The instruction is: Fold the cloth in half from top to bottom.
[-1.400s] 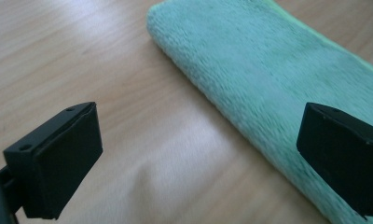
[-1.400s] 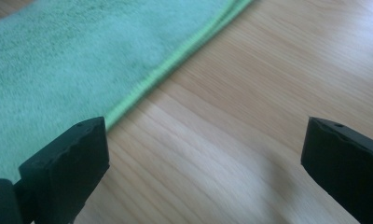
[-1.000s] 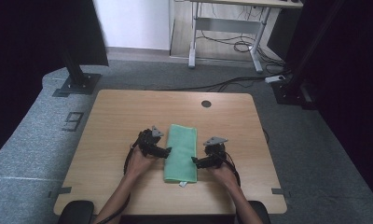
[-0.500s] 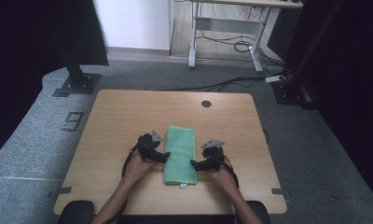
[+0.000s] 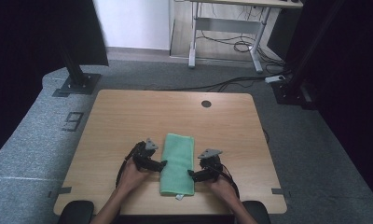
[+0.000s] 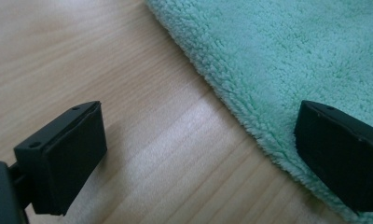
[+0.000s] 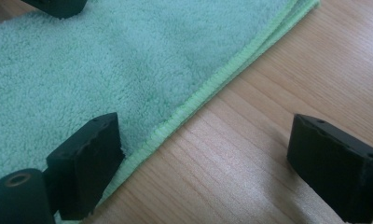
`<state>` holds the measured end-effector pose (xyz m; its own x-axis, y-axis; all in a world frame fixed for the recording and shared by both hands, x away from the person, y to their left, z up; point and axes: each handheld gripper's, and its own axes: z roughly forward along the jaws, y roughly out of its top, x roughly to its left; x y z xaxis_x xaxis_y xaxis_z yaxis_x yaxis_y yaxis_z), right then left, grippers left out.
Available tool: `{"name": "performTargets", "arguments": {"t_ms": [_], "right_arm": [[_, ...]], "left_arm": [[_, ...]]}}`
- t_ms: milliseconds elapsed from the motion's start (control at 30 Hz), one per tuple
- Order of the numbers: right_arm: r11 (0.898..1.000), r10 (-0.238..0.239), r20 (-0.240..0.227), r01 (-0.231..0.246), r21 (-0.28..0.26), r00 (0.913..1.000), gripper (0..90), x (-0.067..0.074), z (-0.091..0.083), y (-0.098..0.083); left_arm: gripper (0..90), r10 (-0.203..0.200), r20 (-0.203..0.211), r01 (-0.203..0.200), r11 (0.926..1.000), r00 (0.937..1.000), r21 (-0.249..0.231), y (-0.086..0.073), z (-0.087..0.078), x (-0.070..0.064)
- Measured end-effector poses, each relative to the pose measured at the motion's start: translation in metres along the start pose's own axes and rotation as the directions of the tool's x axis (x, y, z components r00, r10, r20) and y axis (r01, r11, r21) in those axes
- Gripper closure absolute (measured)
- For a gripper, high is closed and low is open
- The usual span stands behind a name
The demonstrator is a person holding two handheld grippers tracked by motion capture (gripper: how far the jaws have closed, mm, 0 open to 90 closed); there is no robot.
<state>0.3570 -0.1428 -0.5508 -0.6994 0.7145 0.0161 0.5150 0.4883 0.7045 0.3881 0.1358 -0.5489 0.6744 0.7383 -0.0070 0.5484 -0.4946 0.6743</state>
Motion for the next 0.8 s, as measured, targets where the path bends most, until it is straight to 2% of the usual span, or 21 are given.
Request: {"name": "performTargets", "arguments": {"t_ms": [100,200,333,433,533,700,800], "right_arm": [[1.0,0.001,-0.022,-0.001,0.014,0.9998,10.6,-0.004,-0.001,0.004],[0.999,0.051,-0.047,-0.051,-0.006,0.9976,10.6,-0.015,-0.004,0.014],[0.996,0.087,-0.041,-0.088,-0.023,0.9953,13.4,-0.033,-0.002,0.03],[0.996,0.086,-0.016,-0.087,-0.023,0.9961,15.7,-0.044,0.002,0.042],[0.996,0.083,-0.002,-0.083,-0.025,0.9966,21.6,-0.054,0.008,0.054],[0.995,0.101,-0.016,-0.102,-0.017,0.9947,34.5,-0.064,0.017,0.067],[0.995,0.097,-0.025,-0.097,-0.008,0.995,41.3,-0.067,0.025,0.074]], "left_arm": [[2.6,0.014,-0.009,-0.014,0.9999,0.9999,-0.003,0.0,0.0,-0.001],[2.7,0.004,-0.004,-0.004,1.0,1.0,-0.001,0.0,0.0,-0.001],[2.5,-0.005,0.005,0.005,1.0,1.0,0.007,0.0,0.0,0.001],[2.5,-0.006,0.005,0.006,1.0,1.0,0.008,0.0,0.0,0.001],[2.4,-0.008,0.005,0.008,0.9999,1.0,0.006,0.0,0.0,0.001],[2.4,-0.01,0.005,0.01,0.9999,0.9999,0.004,0.0,0.0,0.001],[2.4,-0.008,0.005,0.008,0.9999,1.0,0.006,0.0,0.0,0.001]]}}
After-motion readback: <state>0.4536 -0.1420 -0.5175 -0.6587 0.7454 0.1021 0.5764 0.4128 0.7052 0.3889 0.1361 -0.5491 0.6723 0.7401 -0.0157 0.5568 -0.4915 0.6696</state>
